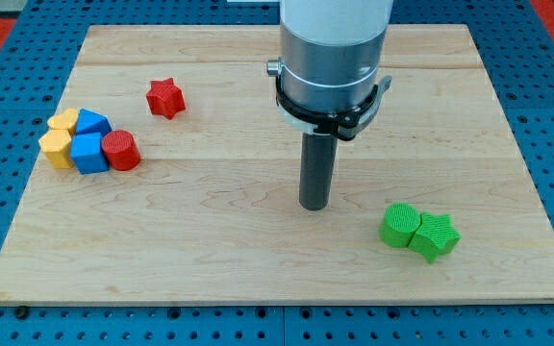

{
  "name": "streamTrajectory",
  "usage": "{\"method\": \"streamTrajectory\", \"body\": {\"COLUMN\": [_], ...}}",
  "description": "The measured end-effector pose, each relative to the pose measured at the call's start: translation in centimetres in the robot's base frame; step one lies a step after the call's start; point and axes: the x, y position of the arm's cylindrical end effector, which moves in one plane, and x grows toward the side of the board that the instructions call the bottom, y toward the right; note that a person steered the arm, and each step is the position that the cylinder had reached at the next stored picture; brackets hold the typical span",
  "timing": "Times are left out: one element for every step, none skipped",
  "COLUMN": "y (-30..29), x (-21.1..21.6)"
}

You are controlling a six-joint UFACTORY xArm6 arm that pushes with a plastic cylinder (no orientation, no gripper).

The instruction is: Move the blue blocks towards top

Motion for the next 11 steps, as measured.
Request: {"method": "streamTrajectory", "body": {"y": [0.1, -3.9, -11.9, -19.6, -24.3, -24.8, -25.0, -27.4, -27.6, -27.6, -27.6], "x": [-0.3, 1.5, 2.8, 0.5, -2.2, -2.2, -5.2, -7.0, -8.0, -9.3, -10.6]}}
